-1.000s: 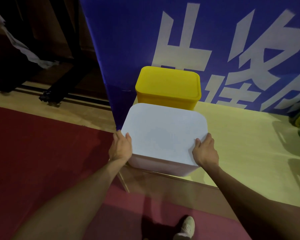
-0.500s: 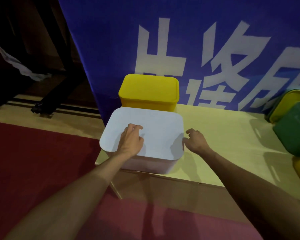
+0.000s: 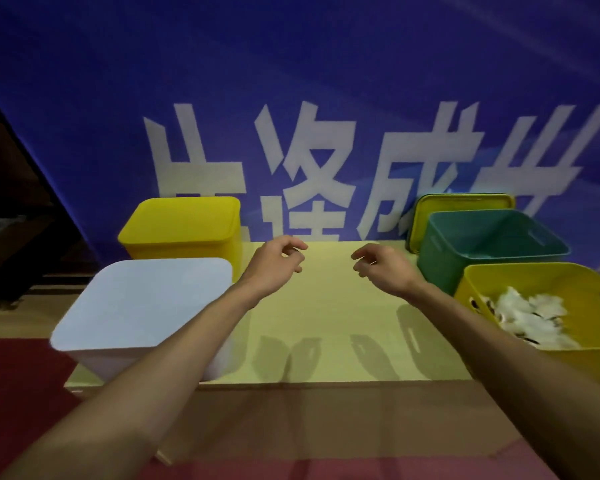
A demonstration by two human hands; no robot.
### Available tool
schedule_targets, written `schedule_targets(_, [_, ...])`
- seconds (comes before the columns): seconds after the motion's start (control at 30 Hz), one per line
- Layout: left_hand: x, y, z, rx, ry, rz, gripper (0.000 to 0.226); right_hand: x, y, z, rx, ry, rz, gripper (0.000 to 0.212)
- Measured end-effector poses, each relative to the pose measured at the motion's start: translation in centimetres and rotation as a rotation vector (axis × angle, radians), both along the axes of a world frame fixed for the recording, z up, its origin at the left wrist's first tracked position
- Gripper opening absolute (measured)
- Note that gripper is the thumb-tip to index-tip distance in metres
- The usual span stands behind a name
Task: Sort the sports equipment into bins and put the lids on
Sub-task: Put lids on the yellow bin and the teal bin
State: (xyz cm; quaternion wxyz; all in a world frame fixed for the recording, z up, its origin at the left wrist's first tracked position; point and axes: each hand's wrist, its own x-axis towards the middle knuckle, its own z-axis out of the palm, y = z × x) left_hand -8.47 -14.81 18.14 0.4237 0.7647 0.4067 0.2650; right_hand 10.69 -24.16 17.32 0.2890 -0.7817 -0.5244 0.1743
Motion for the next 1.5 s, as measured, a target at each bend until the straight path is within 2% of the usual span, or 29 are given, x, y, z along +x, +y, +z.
schedule_targets(0.2, [8.5, -3.0, 2.0, -0.056, -0.046, -0.109, 0.015, 7.7, -5.3, 1.6, 0.016, -0.091, -0.070, 0.027])
schedule_targets(0.43, [17.1, -2.9, 1.3, -0.133, -0.081, -0.192, 0.024, 15.1, -6.8, 1.7, -0.031, -0.147, -0.122, 0.029])
schedule_targets(0.73, [27.2, 2.7, -0.7, -0.220, -0.134, -0.226, 0.021, 25.2, -1.6, 2.0, -0.117, -0.253, -0.108, 0.027])
schedule_targets(1.03, [34.2, 7.5, -1.9, -0.233, -0.090, -0.271, 0.021, 34.9, 3.6, 1.7, -0.296, -0.360, -0.041, 0.039])
schedule_targets(1.27, [40.0, 9.0, -3.3, -0.241, -0.069, -0.213, 0.022, 44.5, 5.9, 0.1, -0.349, -0.400, -0.055, 0.037])
schedule_targets(1.5, [47.1, 9.0, -4.3, -0.231, -0.018, -0.082, 0.020, 54.1, 9.2, -3.3, -0.351, -0.385, 0.036, 0.042])
